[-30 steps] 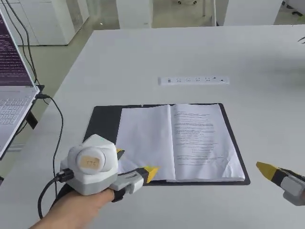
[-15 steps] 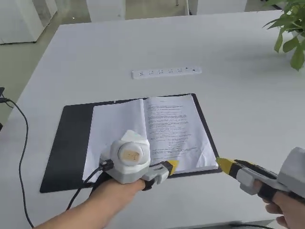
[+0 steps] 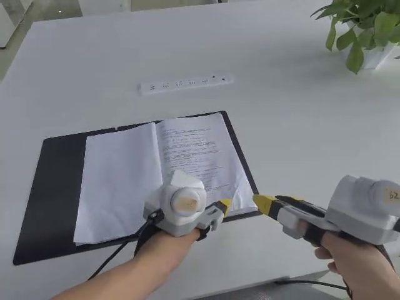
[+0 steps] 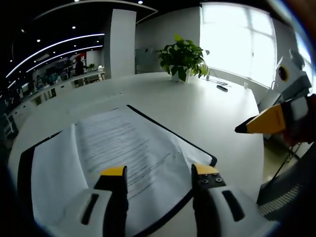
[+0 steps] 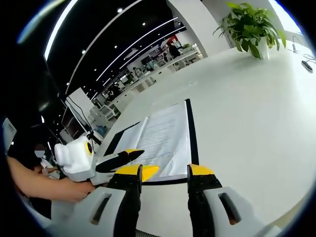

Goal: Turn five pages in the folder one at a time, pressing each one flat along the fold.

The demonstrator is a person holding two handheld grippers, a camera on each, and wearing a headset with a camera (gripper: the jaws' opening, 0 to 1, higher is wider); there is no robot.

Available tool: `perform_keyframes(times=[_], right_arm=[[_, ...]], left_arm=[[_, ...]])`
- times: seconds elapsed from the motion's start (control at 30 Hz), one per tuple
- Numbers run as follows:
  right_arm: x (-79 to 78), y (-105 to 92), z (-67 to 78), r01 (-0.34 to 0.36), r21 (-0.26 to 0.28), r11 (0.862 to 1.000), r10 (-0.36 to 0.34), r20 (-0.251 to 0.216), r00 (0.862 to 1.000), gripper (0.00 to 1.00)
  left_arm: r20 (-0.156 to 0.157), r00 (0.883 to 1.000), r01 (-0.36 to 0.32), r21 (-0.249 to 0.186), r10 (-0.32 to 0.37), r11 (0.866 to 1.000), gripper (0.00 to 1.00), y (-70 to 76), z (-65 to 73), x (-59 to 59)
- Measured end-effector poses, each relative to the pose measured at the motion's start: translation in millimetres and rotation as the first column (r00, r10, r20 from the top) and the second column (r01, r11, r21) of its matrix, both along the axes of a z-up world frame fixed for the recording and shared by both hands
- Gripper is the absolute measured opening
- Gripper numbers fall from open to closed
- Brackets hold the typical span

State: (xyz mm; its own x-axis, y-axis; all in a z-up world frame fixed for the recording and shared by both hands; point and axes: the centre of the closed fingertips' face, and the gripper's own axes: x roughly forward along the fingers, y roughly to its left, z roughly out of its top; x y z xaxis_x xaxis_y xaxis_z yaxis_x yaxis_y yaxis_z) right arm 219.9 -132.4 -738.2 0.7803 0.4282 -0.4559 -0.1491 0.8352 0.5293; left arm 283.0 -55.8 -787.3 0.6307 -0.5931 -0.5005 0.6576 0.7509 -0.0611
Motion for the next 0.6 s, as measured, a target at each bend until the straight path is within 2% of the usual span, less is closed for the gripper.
perform_keyframes(times=[0.07, 0.17, 0.2, 0.23, 0.27, 0.53, 0.6], right_arm=[[-0.2, -0.6, -1.7, 0.001, 0.001, 1.0, -0.001, -0.006, 1.0, 0.35], [0.6, -0.3, -4.2, -0.004, 0.003, 1.0, 0.004, -0.005, 1.0, 0.35], [0.6, -0.1, -5.8, -0.008, 0.004, 1.0, 0.008, -0.011, 1.0, 0.34], [0.2, 0.7, -7.1, -0.015, 0.003, 1.0, 0.015, -0.015, 1.0, 0.34], [0.1, 1.0, -6.9, -0.017, 0.001, 1.0, 0.017, -0.015, 1.0, 0.34], [1.6, 3.1, -11.7, -0.036, 0.007, 0.999, 0.036, -0.023, 0.999, 0.34], [2.0, 3.5, -13.5, -0.04, 0.006, 0.999, 0.04, -0.027, 0.999, 0.34]], left_arm=[[0.005, 1.0, -0.005, -0.003, 0.005, 1.0, 0.52, -4.7, -4.6, 0.7], [0.005, 1.0, -0.003, 0.028, 0.003, 1.0, 0.52, -7.4, -16.1, -1.8], [0.027, 1.0, 0.001, 0.073, -0.003, 0.997, 0.5, -3.8, -21.6, -3.0], [0.051, 0.999, 0.001, 0.075, -0.005, 0.997, 0.49, -3.8, -20.0, -1.7], [0.048, 0.999, -0.005, 0.047, 0.003, 0.999, 0.47, -5.7, -19.8, -3.7], [0.116, 0.993, -0.01, -0.008, 0.011, 1.0, 0.41, -1.4, -21.1, -0.8], [0.117, 0.993, -0.01, -0.02, 0.013, 1.0, 0.4, -0.6, -21.9, 0.8]])
